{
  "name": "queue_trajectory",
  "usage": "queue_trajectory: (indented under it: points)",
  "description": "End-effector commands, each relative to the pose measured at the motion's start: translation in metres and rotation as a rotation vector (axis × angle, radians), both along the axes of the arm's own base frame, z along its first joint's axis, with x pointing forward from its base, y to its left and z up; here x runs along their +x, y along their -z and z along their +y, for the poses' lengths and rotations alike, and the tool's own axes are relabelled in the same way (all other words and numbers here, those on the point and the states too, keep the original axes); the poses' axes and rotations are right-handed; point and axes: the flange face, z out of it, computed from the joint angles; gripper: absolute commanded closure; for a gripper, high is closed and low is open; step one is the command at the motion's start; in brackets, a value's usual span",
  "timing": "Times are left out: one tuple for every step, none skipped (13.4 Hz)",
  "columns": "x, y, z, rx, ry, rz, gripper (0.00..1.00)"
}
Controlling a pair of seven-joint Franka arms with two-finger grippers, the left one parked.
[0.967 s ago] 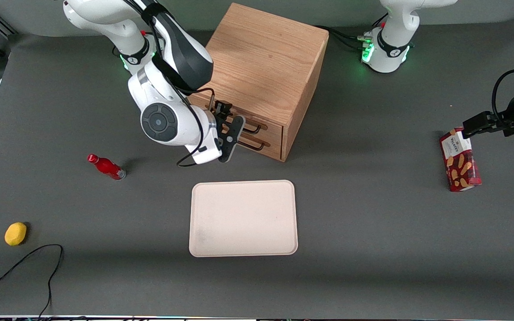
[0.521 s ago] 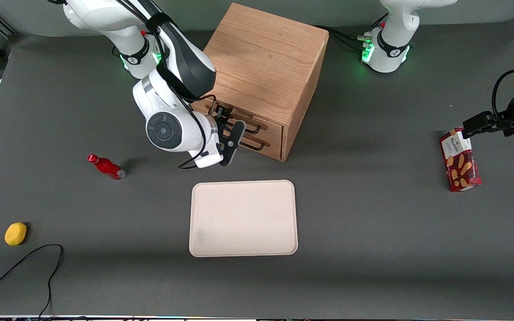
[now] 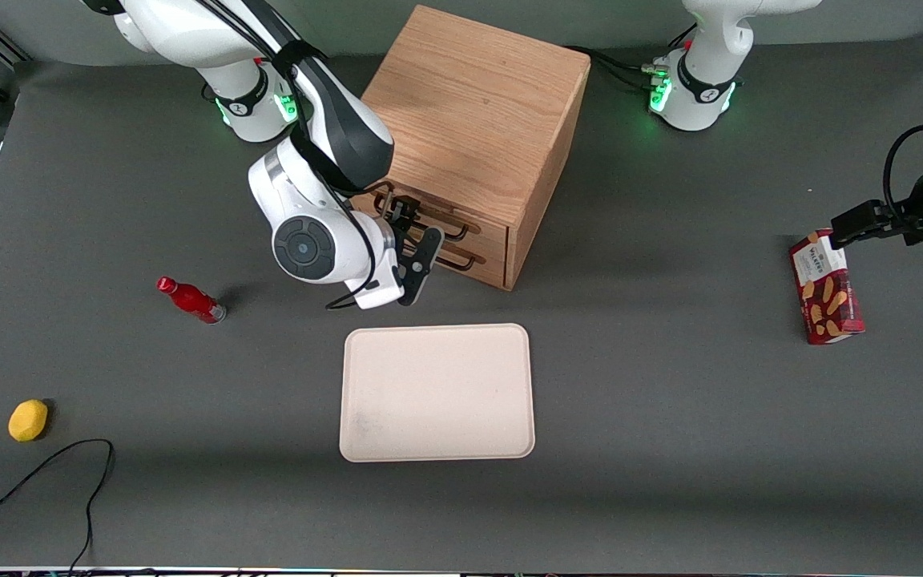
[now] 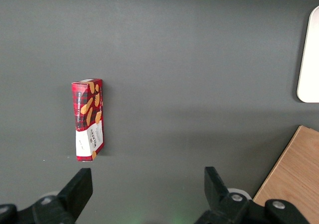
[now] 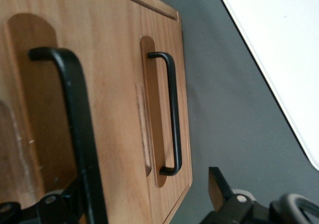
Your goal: Open upper drawer
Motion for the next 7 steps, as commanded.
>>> queue_trajectory:
  points:
    - [0.004, 0.005, 0.002, 0.012, -0.013, -0.013, 0.00]
    - [0.007, 0.005, 0.000, 0.012, -0.007, -0.016, 0.00]
    - [0.008, 0.005, 0.000, 0.011, -0.008, -0.017, 0.00]
    - [0.010, 0.005, -0.003, 0.012, -0.006, -0.019, 0.00]
    - [0.014, 0.003, -0.007, 0.014, 0.001, -0.024, 0.00]
    - [0.019, 0.003, -0.011, 0.014, 0.008, -0.028, 0.00]
    - [0.026, 0.003, -0.017, 0.012, 0.019, -0.034, 0.00]
